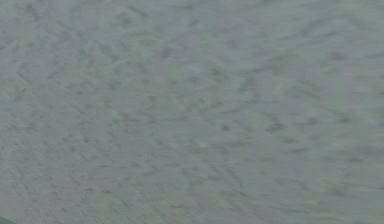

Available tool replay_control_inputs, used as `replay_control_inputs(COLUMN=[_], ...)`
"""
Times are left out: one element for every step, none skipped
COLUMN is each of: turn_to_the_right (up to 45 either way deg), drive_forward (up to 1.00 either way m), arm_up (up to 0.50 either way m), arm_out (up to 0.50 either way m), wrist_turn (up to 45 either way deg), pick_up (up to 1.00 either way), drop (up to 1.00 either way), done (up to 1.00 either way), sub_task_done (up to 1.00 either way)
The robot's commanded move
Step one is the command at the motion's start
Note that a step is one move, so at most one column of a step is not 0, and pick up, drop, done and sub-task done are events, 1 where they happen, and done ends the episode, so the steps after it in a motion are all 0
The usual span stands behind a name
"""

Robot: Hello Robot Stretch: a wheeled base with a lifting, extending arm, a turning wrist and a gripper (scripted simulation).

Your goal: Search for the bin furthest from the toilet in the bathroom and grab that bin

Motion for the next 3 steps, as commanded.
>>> replay_control_inputs(turn_to_the_right=[0.0, 0.0, 0.0], drive_forward=[0.00, 0.00, 0.00], arm_up=[0.00, 0.10, 0.00], arm_out=[0.00, 0.00, 0.00], wrist_turn=[0.0, 0.0, 0.0], pick_up=[1.00, 0.00, 0.00], drop=[0.00, 0.00, 0.00], done=[0.00, 0.00, 1.00], sub_task_done=[0.00, 0.00, 0.00])
